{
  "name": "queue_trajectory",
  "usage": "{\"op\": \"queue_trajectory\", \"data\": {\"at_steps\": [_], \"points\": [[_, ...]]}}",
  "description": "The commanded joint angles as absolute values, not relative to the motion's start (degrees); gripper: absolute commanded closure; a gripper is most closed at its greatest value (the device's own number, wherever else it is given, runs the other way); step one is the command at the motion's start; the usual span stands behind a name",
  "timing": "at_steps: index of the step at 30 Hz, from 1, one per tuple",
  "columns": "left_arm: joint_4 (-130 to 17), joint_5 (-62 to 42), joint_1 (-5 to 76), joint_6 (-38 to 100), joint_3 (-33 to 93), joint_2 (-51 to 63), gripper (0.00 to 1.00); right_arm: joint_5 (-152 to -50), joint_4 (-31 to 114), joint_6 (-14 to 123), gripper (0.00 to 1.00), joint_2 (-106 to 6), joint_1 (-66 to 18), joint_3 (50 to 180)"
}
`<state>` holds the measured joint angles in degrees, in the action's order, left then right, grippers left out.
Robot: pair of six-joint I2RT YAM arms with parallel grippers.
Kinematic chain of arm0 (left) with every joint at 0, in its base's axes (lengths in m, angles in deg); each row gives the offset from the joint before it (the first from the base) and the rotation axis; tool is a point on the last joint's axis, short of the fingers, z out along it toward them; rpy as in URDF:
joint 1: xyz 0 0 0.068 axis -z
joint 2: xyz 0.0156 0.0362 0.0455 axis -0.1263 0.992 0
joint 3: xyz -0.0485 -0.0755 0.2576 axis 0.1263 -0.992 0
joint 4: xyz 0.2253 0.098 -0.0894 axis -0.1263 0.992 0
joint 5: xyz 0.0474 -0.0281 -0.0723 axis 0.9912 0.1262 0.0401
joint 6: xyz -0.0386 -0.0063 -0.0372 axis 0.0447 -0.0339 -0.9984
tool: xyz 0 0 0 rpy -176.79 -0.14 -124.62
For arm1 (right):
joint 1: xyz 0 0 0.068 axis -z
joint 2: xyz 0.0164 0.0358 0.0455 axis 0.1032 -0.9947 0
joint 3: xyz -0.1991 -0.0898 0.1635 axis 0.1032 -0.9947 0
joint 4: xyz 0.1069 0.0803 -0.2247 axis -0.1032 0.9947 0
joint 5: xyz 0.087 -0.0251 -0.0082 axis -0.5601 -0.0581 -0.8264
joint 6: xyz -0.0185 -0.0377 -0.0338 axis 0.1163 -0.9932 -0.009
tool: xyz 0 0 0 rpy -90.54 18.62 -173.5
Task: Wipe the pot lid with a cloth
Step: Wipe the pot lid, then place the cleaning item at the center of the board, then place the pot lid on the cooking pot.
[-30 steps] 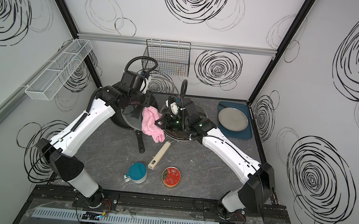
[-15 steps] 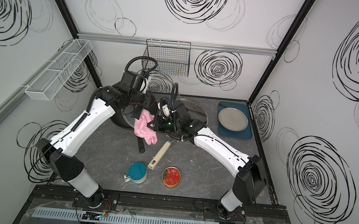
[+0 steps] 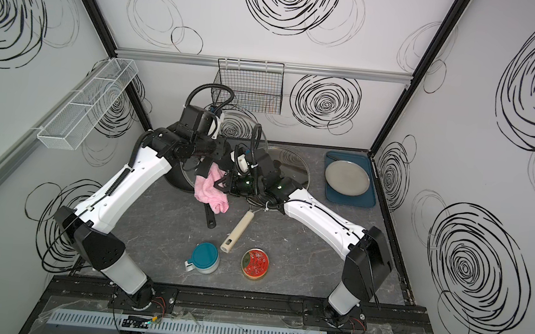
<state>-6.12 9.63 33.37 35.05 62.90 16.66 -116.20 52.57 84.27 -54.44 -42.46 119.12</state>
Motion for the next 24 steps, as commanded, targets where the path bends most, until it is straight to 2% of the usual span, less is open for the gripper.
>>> {"op": "queue_trajectory", "data": {"at_steps": [1,18,24], "points": [[-15.2,10.35,32.64,34.76,64.56,13.54,1.0,-115.17,51.67,84.75,1.0,-54.31,-42.78,120.82],[-14.63,9.81,30.04,35.42,63.06,11.74,1.0,-111.68,59.17,81.43,1.0,-45.74,-35.7,117.05],[-14.83,9.6,28.75,35.98,61.49,10.97,1.0,-110.86,62.92,79.26,1.0,-41.57,-30.27,115.48]]}}
